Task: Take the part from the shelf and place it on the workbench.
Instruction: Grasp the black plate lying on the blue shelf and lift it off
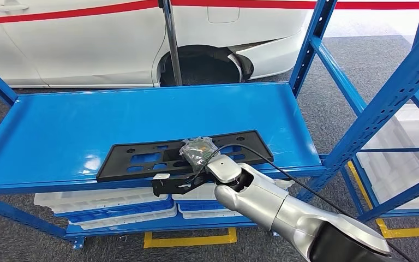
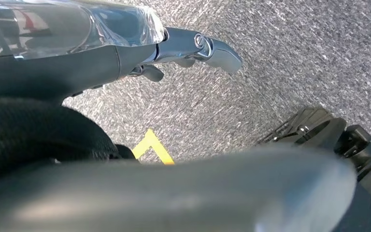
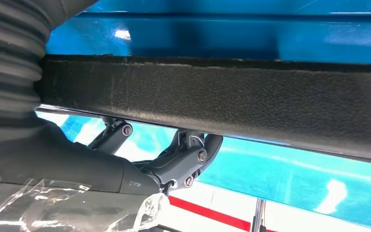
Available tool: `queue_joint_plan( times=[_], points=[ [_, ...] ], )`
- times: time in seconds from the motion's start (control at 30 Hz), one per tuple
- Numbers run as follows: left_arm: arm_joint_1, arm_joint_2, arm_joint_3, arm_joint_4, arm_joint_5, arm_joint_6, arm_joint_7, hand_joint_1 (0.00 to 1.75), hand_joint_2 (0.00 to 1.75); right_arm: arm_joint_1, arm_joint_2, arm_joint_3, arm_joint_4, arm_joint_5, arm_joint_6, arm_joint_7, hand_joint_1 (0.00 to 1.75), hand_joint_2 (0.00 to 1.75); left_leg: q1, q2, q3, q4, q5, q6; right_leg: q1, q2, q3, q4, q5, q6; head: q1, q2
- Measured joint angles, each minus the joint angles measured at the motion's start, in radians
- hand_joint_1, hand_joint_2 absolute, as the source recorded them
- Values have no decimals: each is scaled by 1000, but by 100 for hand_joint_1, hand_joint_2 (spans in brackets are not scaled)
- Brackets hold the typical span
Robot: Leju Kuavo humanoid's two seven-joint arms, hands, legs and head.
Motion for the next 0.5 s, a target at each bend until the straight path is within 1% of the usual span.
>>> queue_joint_plan(
  times=[0.3, 0.43, 0.5],
  points=[
    [3, -1, -1, 0, -11, 18, -3, 0, 0, 1, 0, 0, -1, 4, -33, 4, 175, 175, 0, 0, 0, 0, 0, 0, 0, 0, 0, 0, 0, 0, 0, 0],
    [2, -2, -2, 0, -12, 23, -3, 0, 175, 2, 0, 0, -1, 9, -44, 4, 175, 175, 0, 0, 0, 0, 0, 0, 0, 0, 0, 0, 0, 0, 0, 0],
    [1, -2, -2, 0, -13, 27, -3, 0, 175, 3, 0, 0, -1, 13, -49, 4, 175, 175, 0, 0, 0, 0, 0, 0, 0, 0, 0, 0, 0, 0, 0, 0]
  ],
)
